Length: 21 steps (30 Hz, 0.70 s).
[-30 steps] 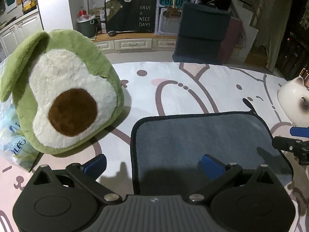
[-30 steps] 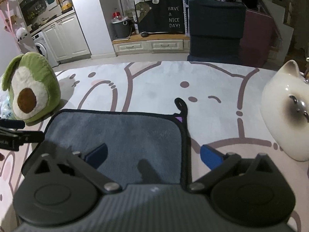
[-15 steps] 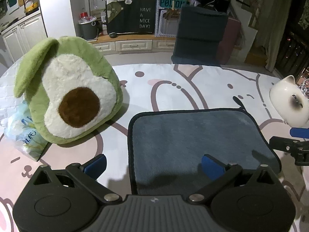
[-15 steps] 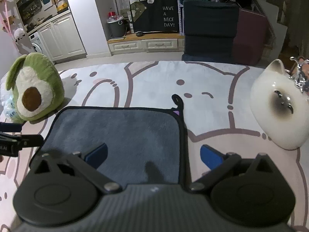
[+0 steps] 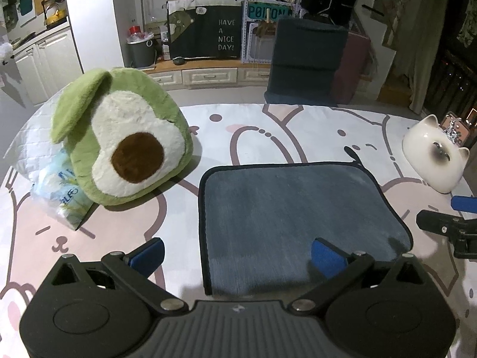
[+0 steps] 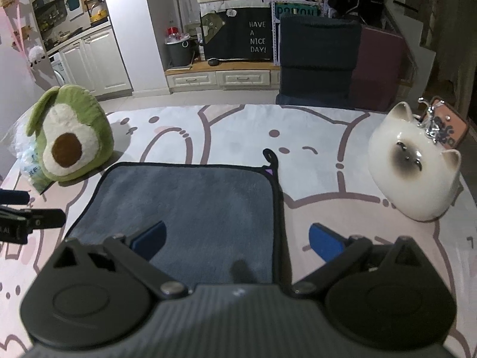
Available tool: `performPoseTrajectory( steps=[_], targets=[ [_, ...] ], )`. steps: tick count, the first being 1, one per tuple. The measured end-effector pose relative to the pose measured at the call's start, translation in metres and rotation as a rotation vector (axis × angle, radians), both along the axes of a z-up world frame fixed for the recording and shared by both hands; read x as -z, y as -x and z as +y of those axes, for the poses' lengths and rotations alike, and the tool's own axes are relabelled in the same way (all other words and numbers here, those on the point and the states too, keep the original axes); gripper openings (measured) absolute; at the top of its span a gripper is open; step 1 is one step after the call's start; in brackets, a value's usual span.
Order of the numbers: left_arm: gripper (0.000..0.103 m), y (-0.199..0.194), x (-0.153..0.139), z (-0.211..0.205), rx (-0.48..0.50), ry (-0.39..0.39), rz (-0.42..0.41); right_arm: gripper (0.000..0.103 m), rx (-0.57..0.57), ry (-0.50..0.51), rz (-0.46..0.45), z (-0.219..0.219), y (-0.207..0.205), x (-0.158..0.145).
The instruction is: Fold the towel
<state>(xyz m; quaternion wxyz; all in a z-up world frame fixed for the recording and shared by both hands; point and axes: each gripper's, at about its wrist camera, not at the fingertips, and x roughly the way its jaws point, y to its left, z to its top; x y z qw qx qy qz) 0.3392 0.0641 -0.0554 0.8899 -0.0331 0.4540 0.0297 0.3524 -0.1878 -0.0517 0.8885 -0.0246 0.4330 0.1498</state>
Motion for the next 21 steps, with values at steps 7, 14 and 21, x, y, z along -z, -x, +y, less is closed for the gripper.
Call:
performPoseTrajectory(
  steps=[7, 14, 21],
  targets=[
    [0.103, 0.024, -0.012, -0.006, -0.007, -0.008, -0.017, 0.103, 0.004, -0.006, -0.017, -0.004, 0.026, -0.015],
    [0.103, 0.046, -0.022, -0.013, -0.007, -0.011, -0.033, 0.103, 0.003, -0.011, -0.035, -0.009, 0.048, -0.027],
    [0.103, 0.066, -0.031, -0.018, -0.003, -0.009, -0.05, 0.103, 0.002, -0.01, -0.051, -0.014, 0.07, -0.036]
  ],
)
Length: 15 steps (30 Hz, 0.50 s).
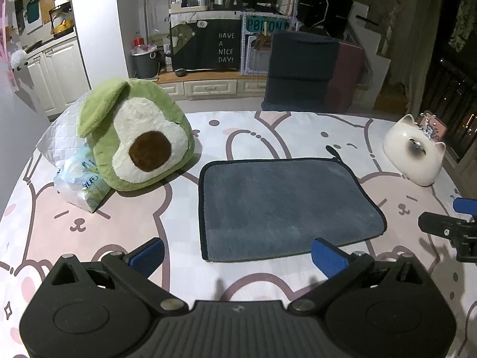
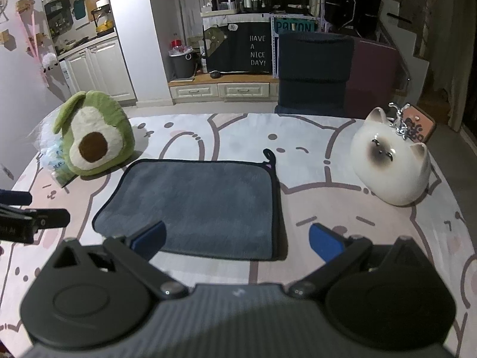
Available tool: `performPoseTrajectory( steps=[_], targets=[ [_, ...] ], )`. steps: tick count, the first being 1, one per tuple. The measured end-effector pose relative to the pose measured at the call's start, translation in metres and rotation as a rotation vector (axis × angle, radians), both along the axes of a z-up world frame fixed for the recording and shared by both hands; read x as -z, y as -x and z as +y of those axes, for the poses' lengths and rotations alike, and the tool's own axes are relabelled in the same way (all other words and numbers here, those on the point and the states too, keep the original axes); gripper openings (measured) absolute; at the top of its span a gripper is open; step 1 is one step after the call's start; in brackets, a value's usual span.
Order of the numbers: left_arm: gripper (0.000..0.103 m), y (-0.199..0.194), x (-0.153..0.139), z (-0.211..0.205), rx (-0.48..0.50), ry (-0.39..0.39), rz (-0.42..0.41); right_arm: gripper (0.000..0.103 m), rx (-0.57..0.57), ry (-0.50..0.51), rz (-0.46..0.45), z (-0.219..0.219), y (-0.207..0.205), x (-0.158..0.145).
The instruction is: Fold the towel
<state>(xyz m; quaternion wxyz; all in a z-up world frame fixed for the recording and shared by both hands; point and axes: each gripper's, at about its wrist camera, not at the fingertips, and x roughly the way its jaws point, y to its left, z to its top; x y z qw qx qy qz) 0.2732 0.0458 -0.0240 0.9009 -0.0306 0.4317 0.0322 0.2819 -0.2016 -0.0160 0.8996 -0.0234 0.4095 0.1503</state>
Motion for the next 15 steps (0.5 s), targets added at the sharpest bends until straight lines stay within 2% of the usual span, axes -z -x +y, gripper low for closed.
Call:
performPoseTrajectory(
  steps=[15],
  targets=[
    [0.103, 0.038, -0.024, -0.013, 0.007, -0.004, -0.045, 0.103, -0.002, -0.004, -0.019, -0.005, 0.036, -0.017]
  ],
)
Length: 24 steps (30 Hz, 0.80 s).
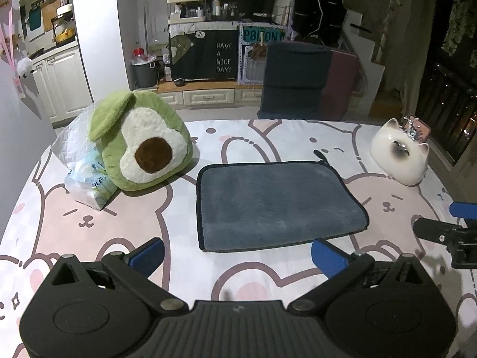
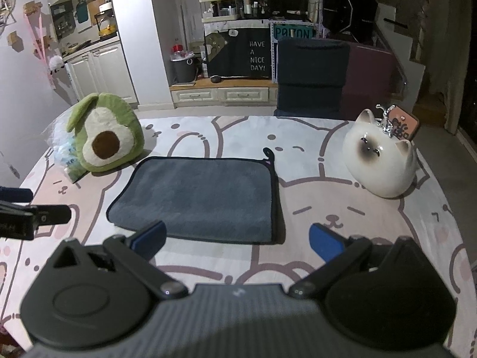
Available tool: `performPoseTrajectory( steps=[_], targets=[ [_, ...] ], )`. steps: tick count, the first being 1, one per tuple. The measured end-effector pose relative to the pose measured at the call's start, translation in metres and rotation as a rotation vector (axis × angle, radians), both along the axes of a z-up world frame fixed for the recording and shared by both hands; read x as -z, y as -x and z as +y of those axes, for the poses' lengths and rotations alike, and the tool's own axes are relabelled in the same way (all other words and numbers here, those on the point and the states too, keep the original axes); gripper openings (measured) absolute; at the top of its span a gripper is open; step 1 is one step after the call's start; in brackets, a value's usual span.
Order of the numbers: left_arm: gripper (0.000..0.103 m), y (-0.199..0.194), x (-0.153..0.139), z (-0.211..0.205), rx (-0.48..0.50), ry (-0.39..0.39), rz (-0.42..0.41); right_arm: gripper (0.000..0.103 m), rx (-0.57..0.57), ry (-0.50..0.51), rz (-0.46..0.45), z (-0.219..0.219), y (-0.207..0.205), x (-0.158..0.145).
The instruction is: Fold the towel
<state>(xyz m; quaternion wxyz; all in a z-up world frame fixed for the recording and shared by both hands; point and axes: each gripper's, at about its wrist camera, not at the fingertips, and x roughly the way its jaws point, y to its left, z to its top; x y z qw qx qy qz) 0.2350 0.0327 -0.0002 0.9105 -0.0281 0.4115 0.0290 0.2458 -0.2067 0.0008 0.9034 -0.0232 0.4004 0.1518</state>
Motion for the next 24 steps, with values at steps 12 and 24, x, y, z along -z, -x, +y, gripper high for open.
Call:
performPoseTrajectory(
  steps=[12, 24],
  targets=[
    [0.103, 0.032, -0.015, -0.012, 0.013, -0.008, -0.02, 0.103, -0.012, -0.002, -0.033, -0.006, 0.032, -0.017],
    [0.103, 0.07, -0.031, -0.02, 0.004, -0.043, -0.073, 0.103, 0.003, 0.007, -0.065, -0.017, 0.068, -0.031]
  ],
)
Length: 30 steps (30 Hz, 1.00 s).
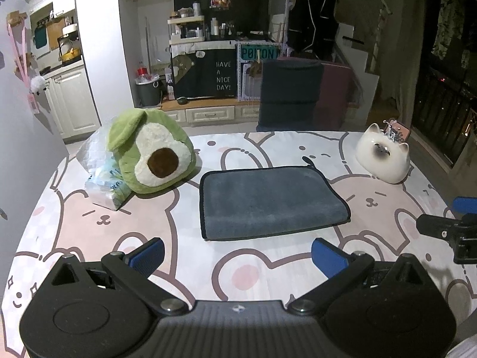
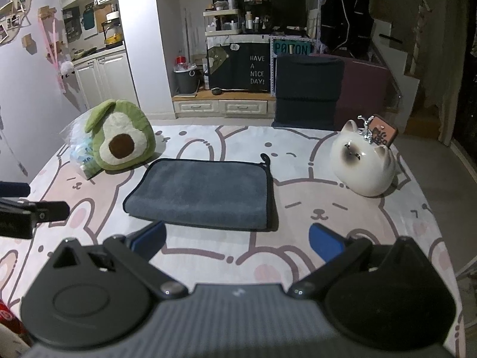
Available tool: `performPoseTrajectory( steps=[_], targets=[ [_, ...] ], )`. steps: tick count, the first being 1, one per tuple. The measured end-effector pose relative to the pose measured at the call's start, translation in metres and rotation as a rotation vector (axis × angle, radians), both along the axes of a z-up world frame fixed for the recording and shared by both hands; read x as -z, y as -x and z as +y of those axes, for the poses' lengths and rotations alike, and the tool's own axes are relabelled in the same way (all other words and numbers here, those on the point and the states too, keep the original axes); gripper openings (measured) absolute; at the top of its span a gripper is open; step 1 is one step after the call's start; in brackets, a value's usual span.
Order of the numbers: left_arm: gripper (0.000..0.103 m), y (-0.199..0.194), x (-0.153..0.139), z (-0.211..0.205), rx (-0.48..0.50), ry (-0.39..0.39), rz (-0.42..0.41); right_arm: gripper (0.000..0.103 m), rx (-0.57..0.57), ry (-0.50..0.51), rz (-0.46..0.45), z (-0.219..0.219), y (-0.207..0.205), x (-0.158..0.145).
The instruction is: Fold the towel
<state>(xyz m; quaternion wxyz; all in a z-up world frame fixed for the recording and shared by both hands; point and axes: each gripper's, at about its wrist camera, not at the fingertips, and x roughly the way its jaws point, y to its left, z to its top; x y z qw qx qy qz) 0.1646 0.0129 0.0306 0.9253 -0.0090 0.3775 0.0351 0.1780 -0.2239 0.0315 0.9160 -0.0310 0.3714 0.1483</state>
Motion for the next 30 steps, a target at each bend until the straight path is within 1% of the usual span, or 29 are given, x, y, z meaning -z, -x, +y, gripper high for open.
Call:
performPoseTrajectory(
  steps=[7, 13, 20, 30],
  targets=[
    [0.103, 0.026, -0.009, -0.003, -0.003, -0.02, -0.032, 0.103, -0.006, -0.014, -0.021, -0.003, 0.024, -0.008],
    [0.103, 0.046, -0.018, -0.009, 0.019, -0.03, -0.066, 0.103, -0.018, -0.009, -0.042, -0.003, 0.043, -0.013],
    [0.103, 0.069, -0.022, -0.016, 0.03, -0.051, -0.085, 0.103, -0.025, -0.012, -0.059, -0.006, 0.066, -0.018],
    [0.103, 0.101, -0.023, -0.017, 0.032, -0.047, -0.119, 0.103, -0.023, -0.032, -0.067, -0.02, 0.102, -0.021]
  ],
)
